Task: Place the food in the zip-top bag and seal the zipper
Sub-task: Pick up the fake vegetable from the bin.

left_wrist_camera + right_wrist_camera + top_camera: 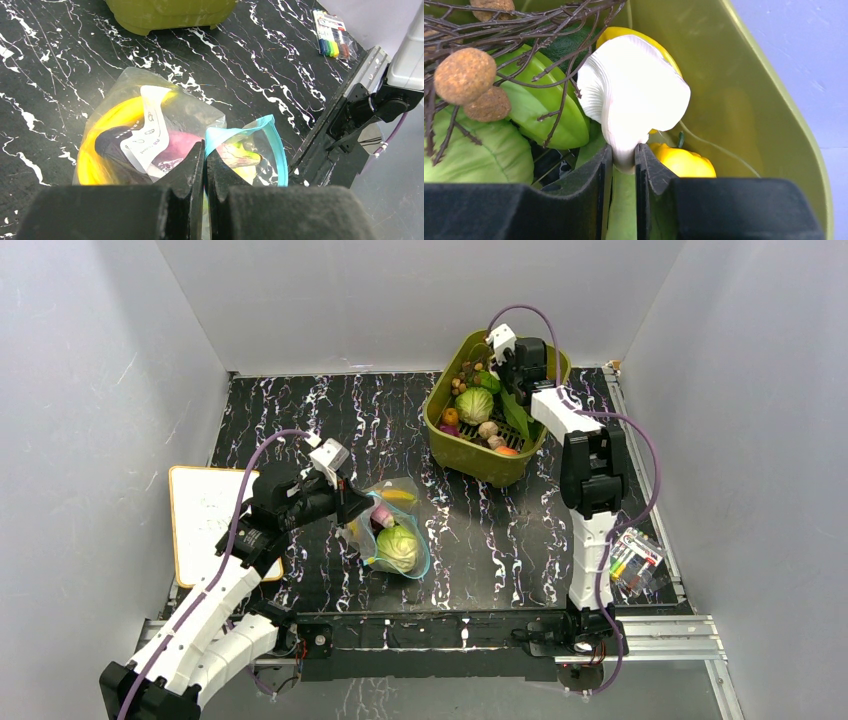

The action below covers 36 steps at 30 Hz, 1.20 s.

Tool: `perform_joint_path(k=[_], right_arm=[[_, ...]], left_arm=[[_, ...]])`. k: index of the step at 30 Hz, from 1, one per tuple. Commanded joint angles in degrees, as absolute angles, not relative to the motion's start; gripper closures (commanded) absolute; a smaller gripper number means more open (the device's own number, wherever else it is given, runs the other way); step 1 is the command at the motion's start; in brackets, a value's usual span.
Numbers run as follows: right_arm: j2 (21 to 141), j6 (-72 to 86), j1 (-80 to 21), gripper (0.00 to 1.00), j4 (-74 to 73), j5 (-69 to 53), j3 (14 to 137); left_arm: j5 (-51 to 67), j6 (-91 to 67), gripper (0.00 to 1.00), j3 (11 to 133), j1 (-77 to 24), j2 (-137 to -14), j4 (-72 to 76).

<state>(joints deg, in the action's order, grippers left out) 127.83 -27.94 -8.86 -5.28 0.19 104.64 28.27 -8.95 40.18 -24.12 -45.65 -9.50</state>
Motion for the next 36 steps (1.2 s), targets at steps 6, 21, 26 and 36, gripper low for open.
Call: perform_joint_path(k=[6, 21, 26, 36], right_arm=[[115.85, -24.36, -8.44, 1.00, -0.33, 0.69, 99.21], [96.73, -9.67, -8.48, 1.00, -15.30, 0.15, 88.01], [89.17, -4.06, -8.51, 1.00, -22.54, -3.14, 85.78], [75.34, -2.24, -8.57, 0.99, -24.49, -0.84, 75.51]], left_arm=[[27.18, -7.80, 1.00, 40.79, -24.18, -43.80, -10.09], [26.38, -11.66, 1.00, 40.53, -24.17, -43.17, -8.06], [25.87, -14.21, 1.00, 42.67, -24.17, -44.00, -9.12], [23.14, -18.48, 1.00, 48.69, -24.17, -46.70, -12.17]])
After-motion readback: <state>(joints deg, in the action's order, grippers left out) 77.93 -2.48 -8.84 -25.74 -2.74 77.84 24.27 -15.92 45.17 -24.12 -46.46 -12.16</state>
